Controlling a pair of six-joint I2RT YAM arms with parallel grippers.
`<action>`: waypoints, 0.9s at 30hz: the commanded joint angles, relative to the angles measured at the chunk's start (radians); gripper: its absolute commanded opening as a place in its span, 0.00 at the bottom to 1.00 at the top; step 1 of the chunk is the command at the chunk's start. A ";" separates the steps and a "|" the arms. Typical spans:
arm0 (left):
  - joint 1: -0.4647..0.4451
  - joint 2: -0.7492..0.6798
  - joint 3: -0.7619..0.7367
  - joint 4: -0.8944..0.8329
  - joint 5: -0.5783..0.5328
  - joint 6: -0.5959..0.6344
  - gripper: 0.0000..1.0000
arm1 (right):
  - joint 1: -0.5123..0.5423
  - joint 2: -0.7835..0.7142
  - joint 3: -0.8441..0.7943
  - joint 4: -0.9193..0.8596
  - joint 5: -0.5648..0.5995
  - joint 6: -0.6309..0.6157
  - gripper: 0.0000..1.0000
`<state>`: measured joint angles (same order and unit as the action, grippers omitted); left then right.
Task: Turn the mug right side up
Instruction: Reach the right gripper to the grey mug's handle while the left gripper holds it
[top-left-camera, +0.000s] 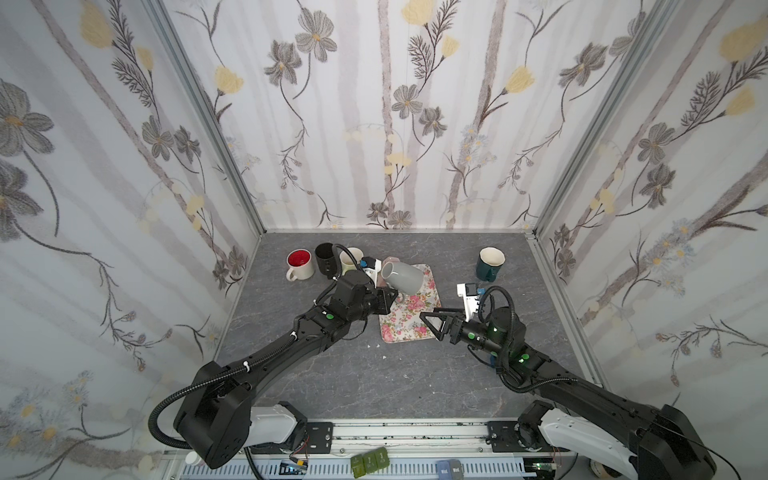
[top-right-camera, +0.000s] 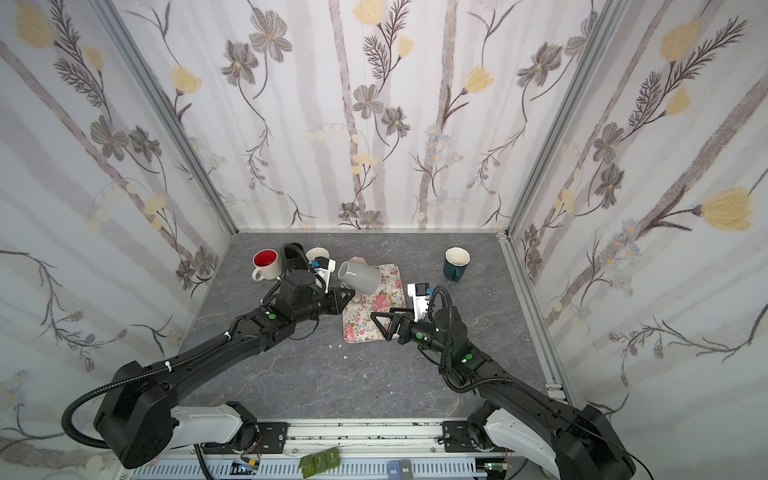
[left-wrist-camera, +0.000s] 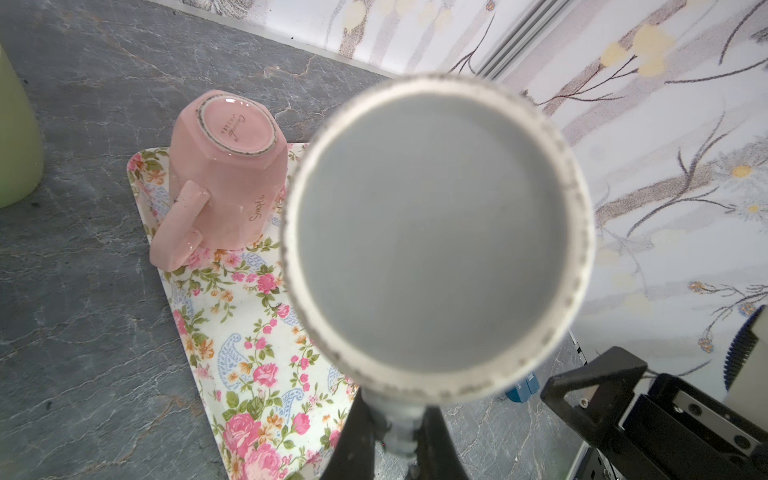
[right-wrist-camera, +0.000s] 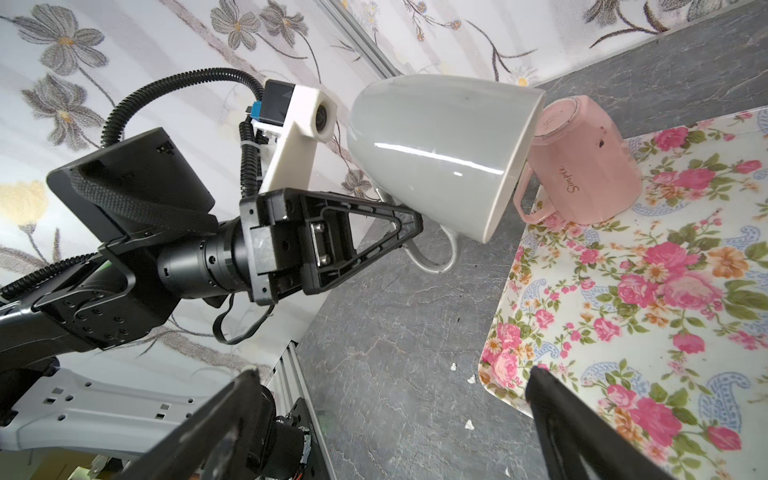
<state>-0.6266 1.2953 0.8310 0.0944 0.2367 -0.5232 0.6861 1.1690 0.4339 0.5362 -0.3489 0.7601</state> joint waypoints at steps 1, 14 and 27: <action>0.003 -0.019 -0.019 0.155 0.034 -0.024 0.00 | 0.017 0.046 0.019 0.121 -0.002 0.036 1.00; 0.003 -0.077 -0.073 0.241 0.104 -0.152 0.00 | 0.033 0.185 0.067 0.281 -0.019 0.073 0.93; 0.004 -0.102 -0.072 0.304 0.168 -0.250 0.00 | 0.032 0.227 0.120 0.271 -0.040 0.068 0.70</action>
<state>-0.6239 1.1961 0.7490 0.2623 0.3717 -0.7387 0.7181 1.3876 0.5381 0.7727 -0.3649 0.8284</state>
